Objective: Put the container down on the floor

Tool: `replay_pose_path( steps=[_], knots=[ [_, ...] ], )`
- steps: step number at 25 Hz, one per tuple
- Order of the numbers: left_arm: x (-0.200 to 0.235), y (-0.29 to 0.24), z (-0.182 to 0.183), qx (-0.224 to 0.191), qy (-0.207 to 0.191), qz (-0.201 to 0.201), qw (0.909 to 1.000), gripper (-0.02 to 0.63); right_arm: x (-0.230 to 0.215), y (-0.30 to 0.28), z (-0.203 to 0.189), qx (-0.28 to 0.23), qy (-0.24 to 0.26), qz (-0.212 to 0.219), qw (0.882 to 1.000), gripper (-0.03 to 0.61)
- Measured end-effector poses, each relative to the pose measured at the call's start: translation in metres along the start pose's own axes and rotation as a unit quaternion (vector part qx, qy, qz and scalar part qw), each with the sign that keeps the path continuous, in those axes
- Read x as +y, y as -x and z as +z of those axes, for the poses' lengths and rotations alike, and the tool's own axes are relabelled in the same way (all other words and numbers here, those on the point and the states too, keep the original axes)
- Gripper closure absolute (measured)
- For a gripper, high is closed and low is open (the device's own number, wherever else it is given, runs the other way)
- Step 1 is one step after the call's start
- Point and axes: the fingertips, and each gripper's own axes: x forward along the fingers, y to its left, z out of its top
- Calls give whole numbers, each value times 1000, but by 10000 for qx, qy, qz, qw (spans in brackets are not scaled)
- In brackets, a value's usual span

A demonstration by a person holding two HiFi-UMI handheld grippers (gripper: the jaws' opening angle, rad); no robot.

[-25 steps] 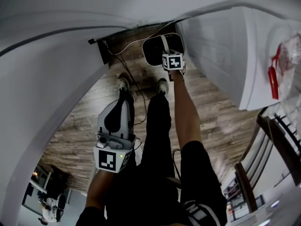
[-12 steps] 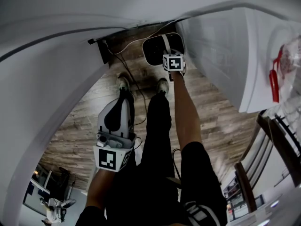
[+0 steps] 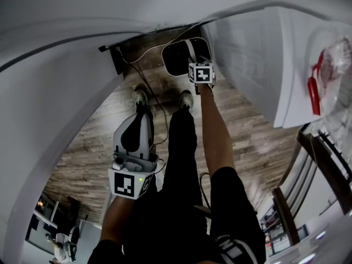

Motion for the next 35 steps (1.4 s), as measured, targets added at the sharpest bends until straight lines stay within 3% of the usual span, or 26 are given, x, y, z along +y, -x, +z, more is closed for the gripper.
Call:
replay_pose_path(
  steps=[12, 15, 17, 35],
  knots=[
    [-4, 5, 13, -114, 85, -60, 9999, 586, 10, 20, 1, 47, 1, 103, 9999, 390],
    [-1, 6, 10, -109, 130, -45, 9998, 586, 17, 19, 1, 102, 174, 45, 9998, 467],
    [1, 8, 9, -102, 138, -40, 9998, 586, 22, 19, 0, 139, 234, 19, 9996, 485],
    [8, 24, 23, -180, 148, -124, 9997, 586, 30, 29, -5, 154, 108, -67, 9998, 483]
  ],
)
